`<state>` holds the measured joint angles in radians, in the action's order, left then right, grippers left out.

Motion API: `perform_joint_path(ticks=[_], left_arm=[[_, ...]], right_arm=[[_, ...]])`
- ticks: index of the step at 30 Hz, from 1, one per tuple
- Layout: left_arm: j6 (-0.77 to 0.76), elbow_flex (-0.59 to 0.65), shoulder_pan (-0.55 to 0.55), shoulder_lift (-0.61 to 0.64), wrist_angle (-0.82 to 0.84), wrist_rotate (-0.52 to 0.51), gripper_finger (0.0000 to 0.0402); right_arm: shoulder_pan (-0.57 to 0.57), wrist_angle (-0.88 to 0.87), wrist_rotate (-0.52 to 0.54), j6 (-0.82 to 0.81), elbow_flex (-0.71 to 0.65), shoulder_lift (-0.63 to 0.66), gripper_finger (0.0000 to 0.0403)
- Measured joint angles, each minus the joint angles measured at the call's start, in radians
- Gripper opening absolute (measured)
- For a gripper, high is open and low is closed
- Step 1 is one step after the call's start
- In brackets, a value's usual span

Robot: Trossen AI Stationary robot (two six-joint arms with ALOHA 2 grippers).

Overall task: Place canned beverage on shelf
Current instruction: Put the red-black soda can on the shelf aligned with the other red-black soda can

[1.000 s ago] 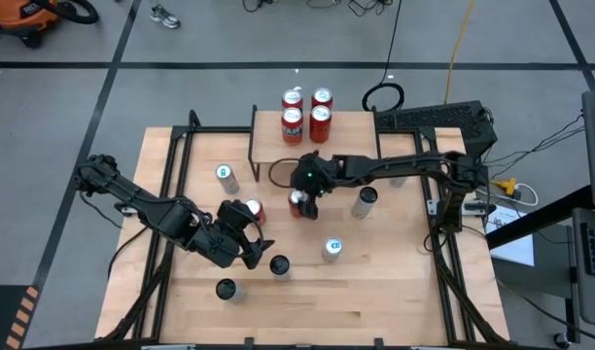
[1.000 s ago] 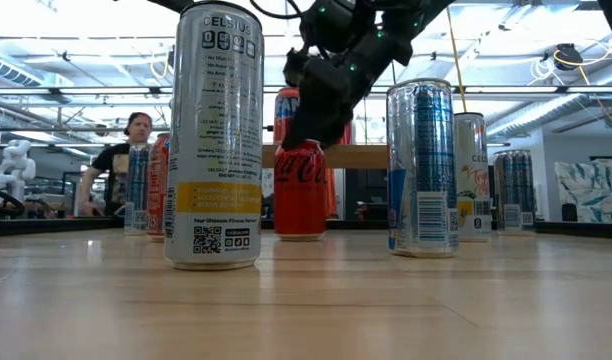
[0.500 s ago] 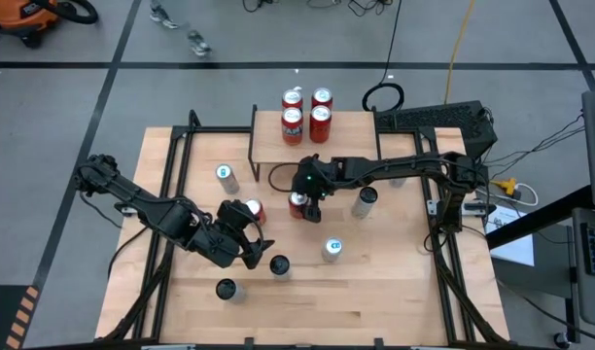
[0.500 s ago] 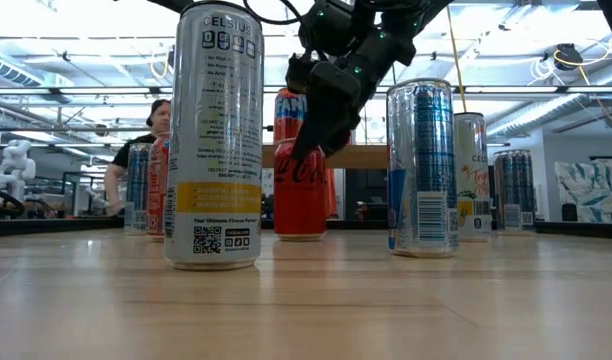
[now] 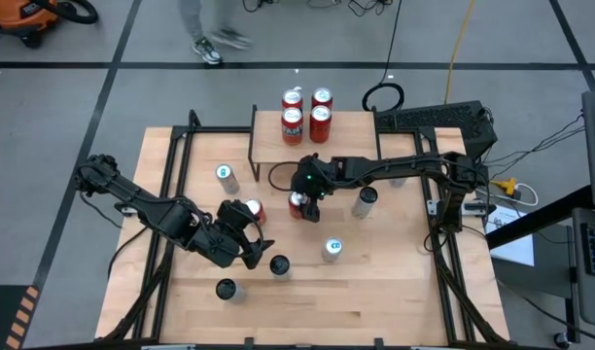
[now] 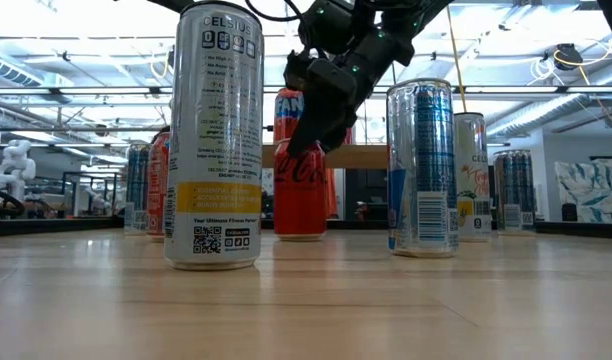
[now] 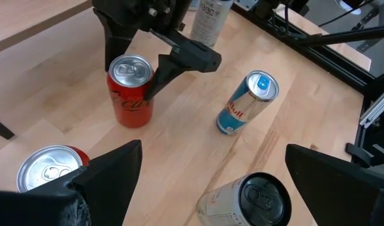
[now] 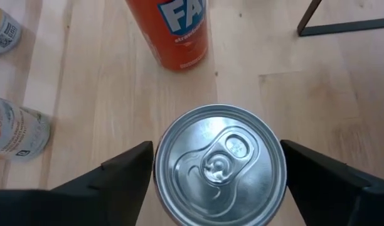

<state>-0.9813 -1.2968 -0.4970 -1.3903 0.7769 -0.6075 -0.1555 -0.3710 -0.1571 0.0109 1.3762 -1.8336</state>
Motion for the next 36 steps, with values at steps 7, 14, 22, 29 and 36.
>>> perform_joint_path(ticks=[7,14,22,29,36], left_arm=[[0.0,0.0,0.0,0.0,0.0,0.0,0.0395],[-0.005,0.0,0.0,0.0,-0.005,0.0,0.0395],[-0.007,0.0,0.0,0.0,-0.005,0.001,0.0395],[-0.006,0.0,0.0,0.0,-0.005,0.0,0.0395],[-0.005,0.0,0.0,0.0,-0.004,-0.001,0.0395]], right_arm=[[0.003,0.007,-0.001,0.0,0.001,-0.012,0.0297],[0.004,0.014,-0.002,-0.051,0.003,-0.027,0.0314],[0.014,0.005,0.003,-0.05,0.024,-0.031,0.0326],[0.019,0.002,-0.002,-0.052,0.03,-0.047,0.0353],[0.018,0.024,-0.028,-0.052,0.03,-0.068,0.0353]])
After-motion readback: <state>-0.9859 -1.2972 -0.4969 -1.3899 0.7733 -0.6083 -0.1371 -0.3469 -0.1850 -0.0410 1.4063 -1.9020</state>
